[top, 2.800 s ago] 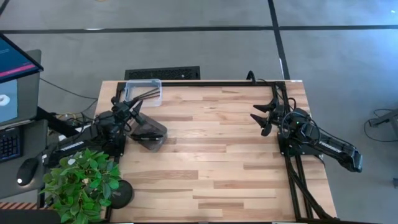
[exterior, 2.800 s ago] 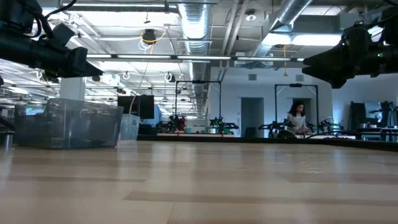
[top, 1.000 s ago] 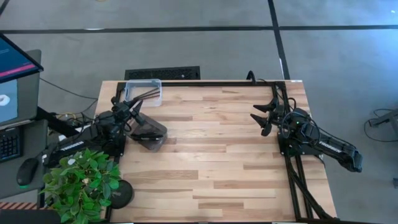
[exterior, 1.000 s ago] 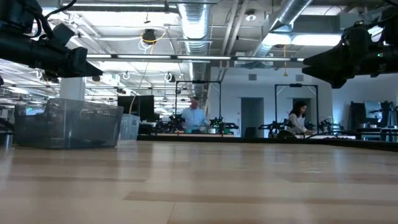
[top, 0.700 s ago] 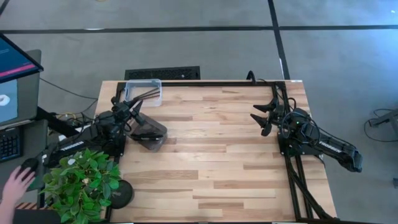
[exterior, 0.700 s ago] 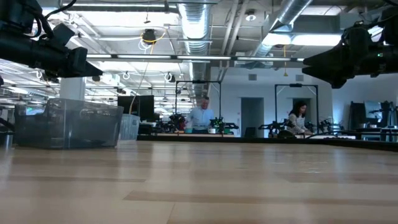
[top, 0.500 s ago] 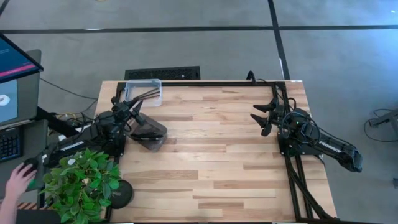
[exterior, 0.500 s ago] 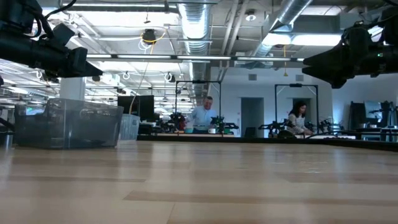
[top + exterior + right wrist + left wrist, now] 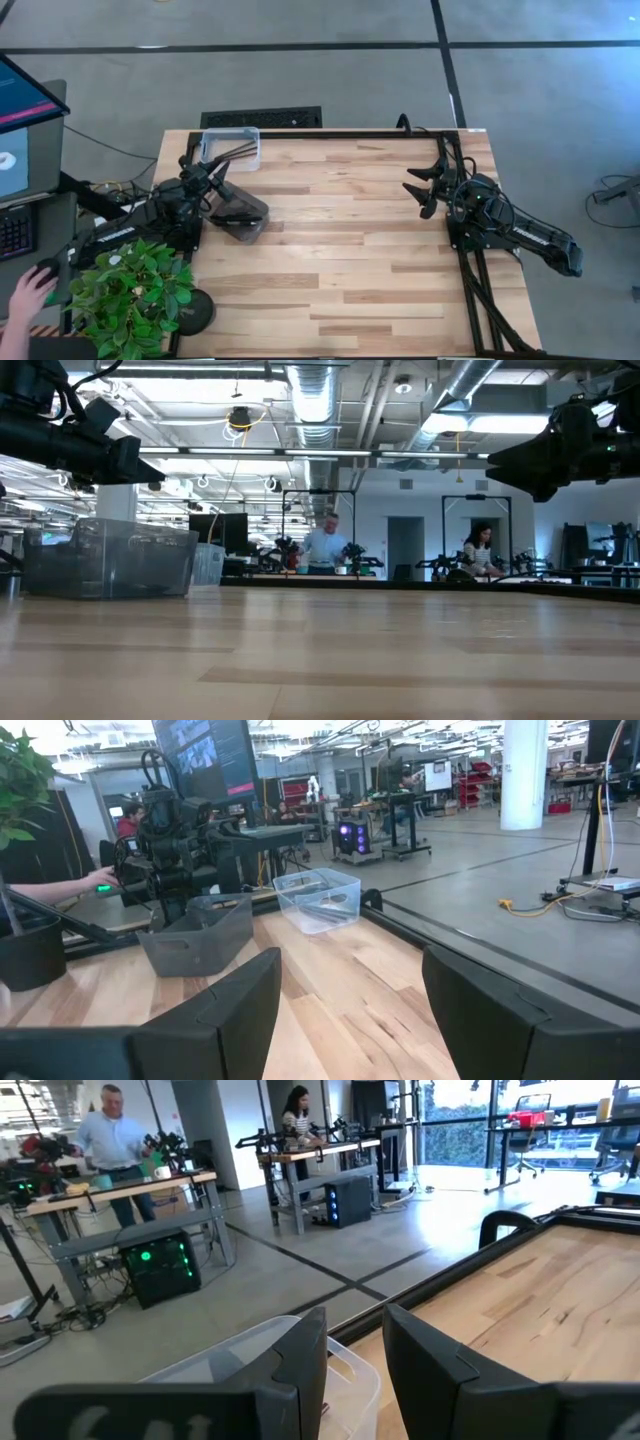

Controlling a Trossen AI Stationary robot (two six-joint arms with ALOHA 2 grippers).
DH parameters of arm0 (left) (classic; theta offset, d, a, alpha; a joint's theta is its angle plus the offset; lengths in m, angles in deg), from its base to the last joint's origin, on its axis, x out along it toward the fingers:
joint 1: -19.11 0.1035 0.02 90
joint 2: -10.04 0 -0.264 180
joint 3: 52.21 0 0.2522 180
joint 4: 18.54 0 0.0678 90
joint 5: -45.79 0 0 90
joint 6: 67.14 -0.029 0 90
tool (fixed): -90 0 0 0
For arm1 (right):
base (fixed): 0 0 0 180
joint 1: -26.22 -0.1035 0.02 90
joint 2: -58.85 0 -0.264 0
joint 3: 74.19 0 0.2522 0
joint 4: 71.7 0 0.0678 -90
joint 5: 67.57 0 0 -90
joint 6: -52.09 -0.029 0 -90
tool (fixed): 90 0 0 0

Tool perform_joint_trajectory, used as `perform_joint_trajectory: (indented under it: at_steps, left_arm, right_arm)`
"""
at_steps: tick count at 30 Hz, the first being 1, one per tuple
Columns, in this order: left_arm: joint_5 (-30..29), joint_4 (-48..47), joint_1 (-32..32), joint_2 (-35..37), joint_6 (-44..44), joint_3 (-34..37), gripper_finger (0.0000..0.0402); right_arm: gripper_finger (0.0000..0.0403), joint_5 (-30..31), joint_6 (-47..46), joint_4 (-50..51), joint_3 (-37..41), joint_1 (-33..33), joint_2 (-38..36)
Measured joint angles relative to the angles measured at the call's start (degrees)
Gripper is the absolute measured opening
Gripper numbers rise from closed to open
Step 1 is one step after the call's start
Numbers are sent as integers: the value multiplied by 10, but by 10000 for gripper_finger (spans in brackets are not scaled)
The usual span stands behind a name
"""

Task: Sort pens & pencils
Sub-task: Return to Home Position

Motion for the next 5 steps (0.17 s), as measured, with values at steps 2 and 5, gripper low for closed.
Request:
perform_joint_trajectory:
  at_steps: [2, 5]
  left_arm:
    - [0, 0, 0, 0, 0, 0, 93]
    - [0, 0, 0, 0, 0, 0, 93]
  right_arm:
    - [265, 0, 0, 0, 0, 0, 0]
    - [265, 0, 0, 0, 0, 0, 0]
